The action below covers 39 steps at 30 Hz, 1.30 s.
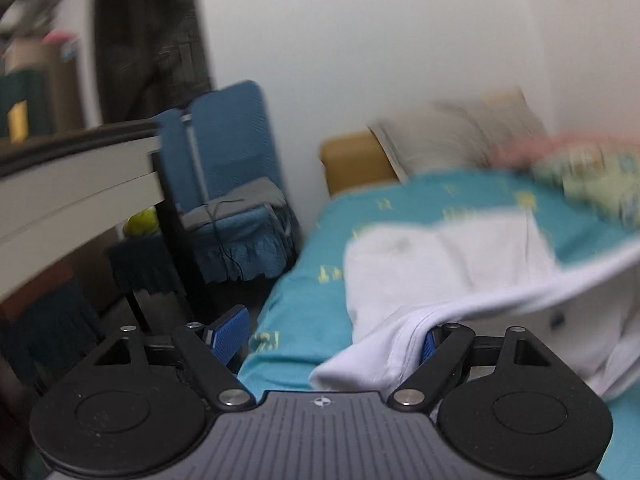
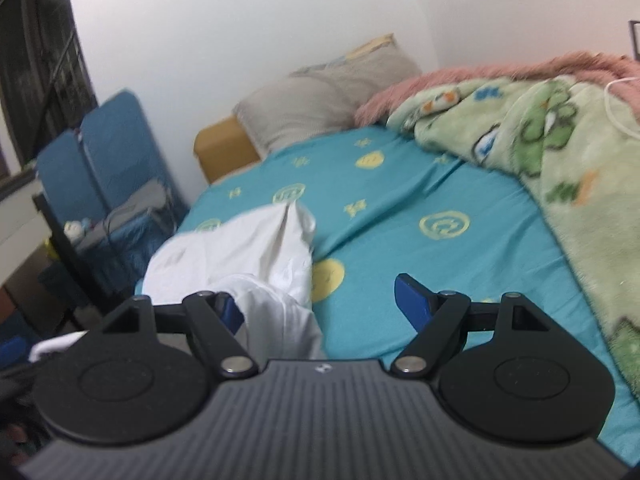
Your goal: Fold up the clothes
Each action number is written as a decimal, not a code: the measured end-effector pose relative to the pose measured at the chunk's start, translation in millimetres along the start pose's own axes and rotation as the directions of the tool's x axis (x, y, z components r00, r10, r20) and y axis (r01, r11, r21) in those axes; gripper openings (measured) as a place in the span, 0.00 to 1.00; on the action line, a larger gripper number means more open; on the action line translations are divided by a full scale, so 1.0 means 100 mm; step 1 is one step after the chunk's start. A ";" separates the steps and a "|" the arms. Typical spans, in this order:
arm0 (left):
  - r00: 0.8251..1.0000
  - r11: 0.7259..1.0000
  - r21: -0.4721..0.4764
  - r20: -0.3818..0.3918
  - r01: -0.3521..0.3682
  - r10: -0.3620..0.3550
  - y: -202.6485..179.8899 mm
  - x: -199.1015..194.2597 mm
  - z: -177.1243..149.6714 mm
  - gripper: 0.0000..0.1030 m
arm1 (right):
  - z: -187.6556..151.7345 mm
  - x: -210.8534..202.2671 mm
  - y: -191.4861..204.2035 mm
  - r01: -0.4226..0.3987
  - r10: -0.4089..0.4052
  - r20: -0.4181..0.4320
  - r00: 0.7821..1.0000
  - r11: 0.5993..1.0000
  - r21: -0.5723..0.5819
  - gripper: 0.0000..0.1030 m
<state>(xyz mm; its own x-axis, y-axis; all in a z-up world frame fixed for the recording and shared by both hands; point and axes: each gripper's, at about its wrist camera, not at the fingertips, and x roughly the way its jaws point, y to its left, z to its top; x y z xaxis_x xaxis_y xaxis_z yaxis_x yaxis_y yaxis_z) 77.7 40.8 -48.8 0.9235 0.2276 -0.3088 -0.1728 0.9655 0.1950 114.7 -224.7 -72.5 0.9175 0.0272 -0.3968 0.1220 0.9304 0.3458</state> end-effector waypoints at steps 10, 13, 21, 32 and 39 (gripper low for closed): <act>0.994 0.973 0.209 -0.040 -0.094 0.104 -0.15 -0.23 0.00 0.91 | 0.09 -0.37 0.07 0.091 -0.074 0.218 0.973 0.993 -0.069 0.77; 0.956 0.957 0.289 -0.270 -0.030 0.112 -0.27 0.03 -0.20 0.92 | 0.03 -0.26 0.11 0.130 -0.106 0.167 0.980 0.982 -0.140 0.76; 0.975 0.991 -0.003 -0.180 -0.136 0.133 0.06 -0.20 0.01 0.98 | -0.17 0.09 -0.06 0.216 -0.227 -0.053 0.972 0.962 -0.167 0.74; 0.975 0.987 -0.144 0.202 -0.067 0.096 0.35 -1.32 1.01 0.99 | 0.64 -0.91 0.21 0.171 -0.144 0.240 0.960 0.981 -0.095 0.75; 0.913 0.981 -0.190 0.391 -0.041 0.114 0.54 -2.19 2.36 0.98 | 1.81 -1.92 0.61 0.089 -0.052 0.434 0.900 0.994 -0.064 0.75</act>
<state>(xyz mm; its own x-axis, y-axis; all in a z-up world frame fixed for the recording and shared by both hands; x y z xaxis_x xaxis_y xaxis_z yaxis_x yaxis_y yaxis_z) -52.7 13.1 248.6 0.9577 0.2685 0.1039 -0.2726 0.9617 0.0276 14.7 -239.2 178.3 0.9832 -0.1826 -0.0062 0.1782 0.9507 0.2540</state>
